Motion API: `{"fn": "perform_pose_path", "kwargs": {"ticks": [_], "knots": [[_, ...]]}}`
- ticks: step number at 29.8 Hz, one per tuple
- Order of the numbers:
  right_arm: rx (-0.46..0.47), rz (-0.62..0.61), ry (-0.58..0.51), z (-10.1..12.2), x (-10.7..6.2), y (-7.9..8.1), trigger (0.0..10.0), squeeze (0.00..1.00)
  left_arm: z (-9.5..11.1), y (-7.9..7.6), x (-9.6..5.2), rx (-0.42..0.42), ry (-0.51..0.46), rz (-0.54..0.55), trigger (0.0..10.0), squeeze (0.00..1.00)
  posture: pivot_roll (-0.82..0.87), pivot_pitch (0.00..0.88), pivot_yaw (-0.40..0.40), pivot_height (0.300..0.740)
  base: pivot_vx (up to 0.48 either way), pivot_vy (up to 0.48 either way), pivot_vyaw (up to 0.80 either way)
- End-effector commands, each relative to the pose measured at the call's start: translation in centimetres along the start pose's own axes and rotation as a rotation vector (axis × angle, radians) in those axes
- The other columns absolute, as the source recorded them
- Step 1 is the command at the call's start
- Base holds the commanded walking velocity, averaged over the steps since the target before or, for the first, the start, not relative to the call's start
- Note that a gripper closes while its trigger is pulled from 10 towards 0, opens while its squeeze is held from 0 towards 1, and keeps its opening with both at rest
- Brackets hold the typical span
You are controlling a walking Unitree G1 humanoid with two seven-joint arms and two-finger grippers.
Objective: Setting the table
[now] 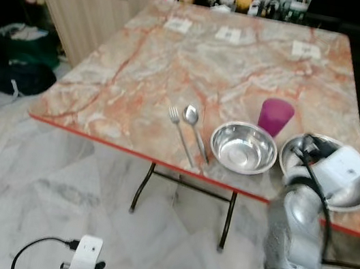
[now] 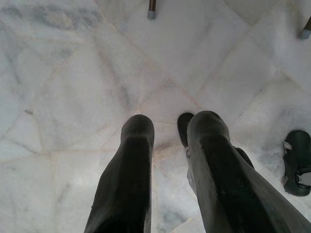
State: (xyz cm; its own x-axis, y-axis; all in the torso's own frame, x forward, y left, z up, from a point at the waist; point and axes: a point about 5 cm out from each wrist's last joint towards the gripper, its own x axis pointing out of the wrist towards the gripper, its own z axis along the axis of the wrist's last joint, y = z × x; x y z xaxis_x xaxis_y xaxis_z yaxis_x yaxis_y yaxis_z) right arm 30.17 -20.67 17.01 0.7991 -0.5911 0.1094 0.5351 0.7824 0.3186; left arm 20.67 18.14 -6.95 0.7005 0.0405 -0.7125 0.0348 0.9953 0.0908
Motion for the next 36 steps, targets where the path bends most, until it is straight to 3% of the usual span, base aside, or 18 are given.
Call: {"fn": "perform_pose_path", "kwargs": {"ticks": [1, 3, 6, 14, 15, 17, 18, 20, 21, 22, 23, 28, 29, 30, 33, 34, 35, 36], "knots": [[-0.019, -0.077, 0.008, 0.2, 0.1, -1.9, 10.0, 0.0, -0.6, 0.2, -0.2, 0.023, 0.02, 0.002, 10.0, 0.0, -0.11, 0.132, 0.079, 0.74, 0.0, 0.0, 0.0], [-0.02, -0.156, 0.123, -1.3, 0.3, -4.7, 10.0, 0.0, -0.6, 0.1, -0.1, 0.026, 0.021, -0.005, 10.0, 0.0, -0.12, 0.13, 0.078, 0.74, 0.0, 0.0, 0.0], [-0.013, -0.153, 0.245, -3.1, 0.6, -6.0, 10.0, 0.0, -0.6, 0.1, -0.1, 0.027, 0.022, -0.009, 10.0, 0.0, -0.12, 0.129, 0.08, 0.74, 0.0, 0.0, 0.0], [0.039, -0.133, 0.271, -3.5, 2.0, -6.1, 10.0, 0.0, -0.6, 0.0, -0.1, 0.023, 0.019, -0.009, 10.0, 0.0, -0.11, 0.125, 0.073, 0.74, 0.0, 0.0, 0.0], [0.05, -0.135, 0.262, -3.4, 2.1, -6.1, 10.0, 0.6, -0.6, 0.0, -0.1, 0.022, 0.019, -0.008, 10.0, 0.0, -0.1, 0.125, 0.073, 0.74, 0.0, 0.0, 0.0], [0.059, -0.137, 0.253, -3.2, 2.1, -6.1, 10.0, 0.6, -0.6, 0.0, -0.1, 0.021, 0.02, -0.008, 10.0, 0.0, -0.1, 0.126, 0.073, 0.74, 0.0, 0.0, 0.0], [0.067, -0.137, 0.242, -3.1, 2.2, -6.1, 10.0, 1.0, -0.6, 0.0, -0.2, 0.02, 0.019, -0.007, 10.0, 0.0, -0.1, 0.127, 0.073, 0.74, 0.0, 0.0, 0.0], [0.085, -0.142, 0.222, -2.5, 2.1, -6.2, 10.0, 1.0, -0.6, 0.0, -0.2, 0.018, 0.019, -0.006, 10.0, 0.0, -0.1, 0.128, 0.074, 0.74, 0.0, 0.0, 0.0], [0.098, -0.134, 0.216, -2.3, 2.1, -6.2, 10.0, 0.27, -0.6, 0.1, -0.2, 0.018, 0.02, -0.006, 10.0, 0.0, -0.1, 0.13, 0.076, 0.74, 0.0, 0.0, 0.0], [0.103, -0.13, 0.215, -2.3, 2.1, -6.2, 10.0, 0.27, -0.7, 0.1, -0.2, 0.018, 0.02, -0.006, 10.0, 0.0, -0.1, 0.13, 0.076, 0.74, 0.0, 0.0, 0.0], [0.109, -0.125, 0.216, -2.3, 2.1, -6.2, 10.0, 0.0, -0.7, 0.0, -0.2, 0.018, 0.02, -0.007, 10.0, 0.0, -0.1, 0.129, 0.076, 0.74, 0.0, 0.0, 0.0], [0.121, -0.13, 0.225, -2.5, 2.0, -6.3, 10.0, 0.0, -0.7, 0.0, -0.2, 0.019, 0.021, -0.009, 10.0, 0.0, -0.1, 0.131, 0.076, 0.74, 0.0, 0.0, 0.0], [0.127, -0.134, 0.231, -2.7, 2.0, -6.3, 10.0, 0.31, -0.7, 0.0, -0.2, 0.019, 0.021, -0.01, 10.0, 0.0, -0.1, 0.132, 0.076, 0.74, 0.0, 0.0, 0.0], [0.138, -0.138, 0.247, -3.0, 2.0, -6.4, 10.0, 1.0, -0.7, 0.1, -0.2, 0.019, 0.021, -0.01, 10.0, 0.0, -0.1, 0.132, 0.077, 0.74, 0.0, 0.0, 0.0], [0.17, -0.147, 0.273, -3.5, 2.0, -6.5, 10.0, 1.0, -0.7, 0.0, -0.2, 0.019, 0.021, -0.01, 10.0, 0.0, -0.1, 0.132, 0.076, 0.74, 0.0, 0.0, 0.0], [0.171, -0.147, 0.274, -3.5, 2.0, -6.5, 10.0, 0.51, -0.7, 0.0, -0.2, 0.018, 0.021, -0.01, 10.0, 0.0, -0.1, 0.132, 0.076, 0.74, 0.0, 0.0, 0.0], [0.17, -0.146, 0.275, -3.5, 2.0, -6.5, 10.0, 0.51, -0.7, 0.0, -0.2, 0.018, 0.022, -0.01, 10.0, 0.0, -0.1, 0.132, 0.076, 0.74, 0.0, 0.0, 0.0], [0.172, -0.149, 0.272, -3.5, 2.0, -6.5, 10.0, 0.0, -0.7, 0.0, -0.2, 0.017, 0.023, -0.011, 10.0, 0.0, -0.1, 0.131, 0.076, 0.74, 0.0, 0.0, 0.0]]}}
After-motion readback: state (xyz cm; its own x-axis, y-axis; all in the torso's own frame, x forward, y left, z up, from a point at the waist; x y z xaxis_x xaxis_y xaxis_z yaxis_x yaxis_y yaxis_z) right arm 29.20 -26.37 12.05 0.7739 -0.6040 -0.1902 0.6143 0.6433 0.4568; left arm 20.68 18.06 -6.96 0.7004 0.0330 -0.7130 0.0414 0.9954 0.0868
